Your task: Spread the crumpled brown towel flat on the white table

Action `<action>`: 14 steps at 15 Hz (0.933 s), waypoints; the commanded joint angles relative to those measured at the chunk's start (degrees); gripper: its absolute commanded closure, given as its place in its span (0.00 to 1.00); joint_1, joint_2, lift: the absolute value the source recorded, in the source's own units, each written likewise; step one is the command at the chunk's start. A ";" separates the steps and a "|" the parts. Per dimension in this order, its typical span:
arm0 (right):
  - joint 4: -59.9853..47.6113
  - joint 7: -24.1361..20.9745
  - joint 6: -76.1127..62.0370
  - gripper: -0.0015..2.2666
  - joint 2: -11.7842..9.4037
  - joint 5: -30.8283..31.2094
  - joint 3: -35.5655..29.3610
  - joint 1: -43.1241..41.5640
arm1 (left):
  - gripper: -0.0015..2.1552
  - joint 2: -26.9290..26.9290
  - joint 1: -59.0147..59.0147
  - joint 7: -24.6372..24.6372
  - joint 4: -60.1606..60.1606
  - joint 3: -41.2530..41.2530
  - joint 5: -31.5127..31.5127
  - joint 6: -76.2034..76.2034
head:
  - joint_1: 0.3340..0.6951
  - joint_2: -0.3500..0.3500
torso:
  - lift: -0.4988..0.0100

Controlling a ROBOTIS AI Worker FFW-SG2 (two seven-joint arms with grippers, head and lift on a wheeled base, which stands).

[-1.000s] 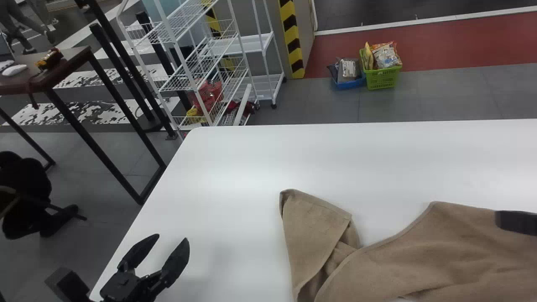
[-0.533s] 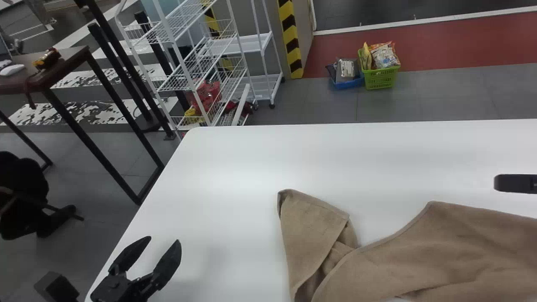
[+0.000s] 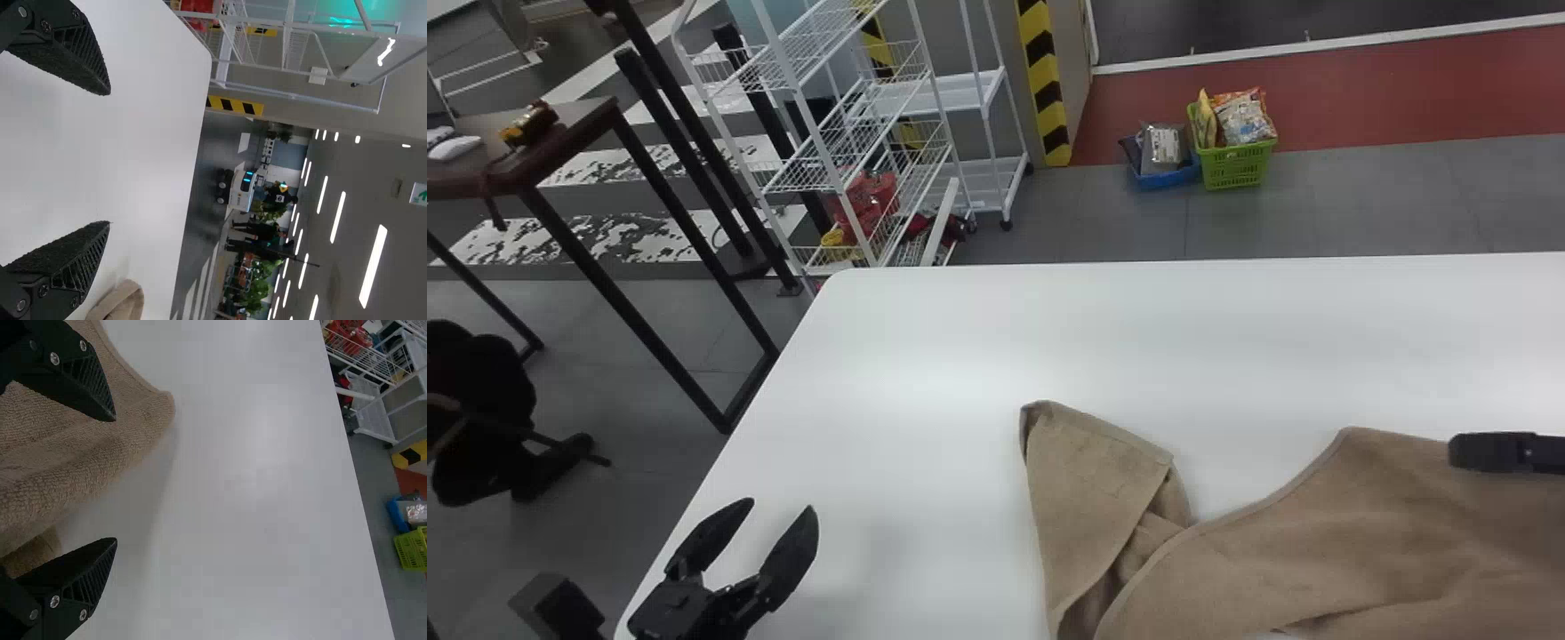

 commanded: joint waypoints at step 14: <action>-5.06 -0.15 -8.79 0.94 0.05 -12.48 -3.15 3.87 | 0.06 -0.11 0.35 -0.65 -0.64 0.71 0.35 0.00 | 1.00 1.00 | 0.74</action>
